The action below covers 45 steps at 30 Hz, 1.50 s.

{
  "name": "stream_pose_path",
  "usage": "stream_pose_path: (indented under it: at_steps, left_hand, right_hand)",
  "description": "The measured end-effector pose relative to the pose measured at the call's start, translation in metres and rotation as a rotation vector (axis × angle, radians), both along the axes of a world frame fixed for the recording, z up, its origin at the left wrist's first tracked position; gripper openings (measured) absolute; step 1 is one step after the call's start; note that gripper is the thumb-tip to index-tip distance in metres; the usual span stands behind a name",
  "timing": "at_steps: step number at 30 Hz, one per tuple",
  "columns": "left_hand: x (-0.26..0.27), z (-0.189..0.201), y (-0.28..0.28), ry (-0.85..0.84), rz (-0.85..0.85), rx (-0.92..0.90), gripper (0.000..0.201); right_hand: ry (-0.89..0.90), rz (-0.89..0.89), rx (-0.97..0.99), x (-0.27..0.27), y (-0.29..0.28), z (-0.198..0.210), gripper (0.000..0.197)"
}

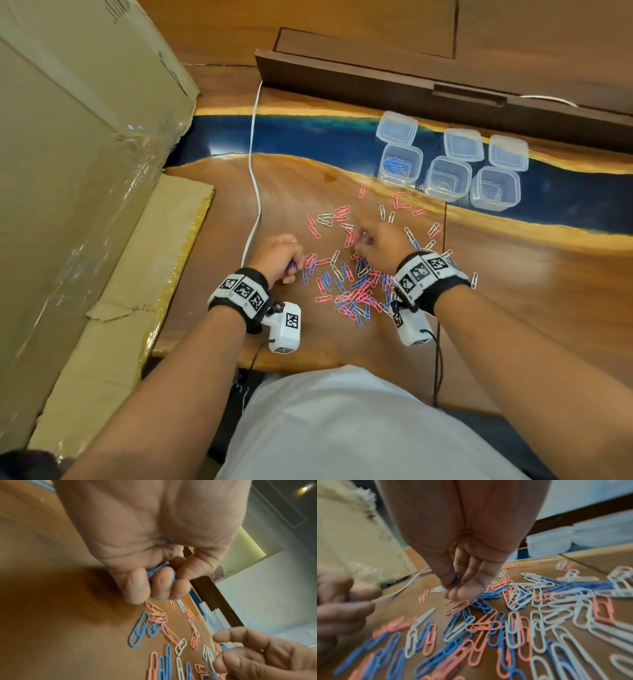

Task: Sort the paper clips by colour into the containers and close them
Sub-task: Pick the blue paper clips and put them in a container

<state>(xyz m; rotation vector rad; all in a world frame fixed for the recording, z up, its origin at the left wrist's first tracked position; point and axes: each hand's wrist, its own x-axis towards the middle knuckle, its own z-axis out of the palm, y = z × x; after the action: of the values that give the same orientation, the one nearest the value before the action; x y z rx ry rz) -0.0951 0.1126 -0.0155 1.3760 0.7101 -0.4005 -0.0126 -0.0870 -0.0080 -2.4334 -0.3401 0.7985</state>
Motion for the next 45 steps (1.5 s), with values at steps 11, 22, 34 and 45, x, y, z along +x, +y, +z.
stream_pose_path:
  at_steps: [11, 22, 34, 45]
  left_hand:
    - [-0.017, 0.007, -0.026, 0.080, -0.280, 0.678, 0.029]
    - [-0.021, -0.013, -0.041, 0.142, -0.186, 0.777, 0.022]
    - [-0.033, -0.009, -0.027, 0.071, 0.229, 0.148, 0.014]
    - [-0.030, -0.001, -0.022, 0.089, 0.160, -0.159, 0.028]
  right_hand:
    - [0.245, -0.222, 0.156, -0.029, -0.003, -0.005, 0.014]
    - [-0.045, 0.077, -0.199, -0.032, 0.023, -0.021, 0.016]
    - [0.500, -0.461, 0.479, -0.051, 0.000, -0.005, 0.020]
    - [0.400, -0.407, 0.315, -0.066, 0.006, -0.006, 0.026]
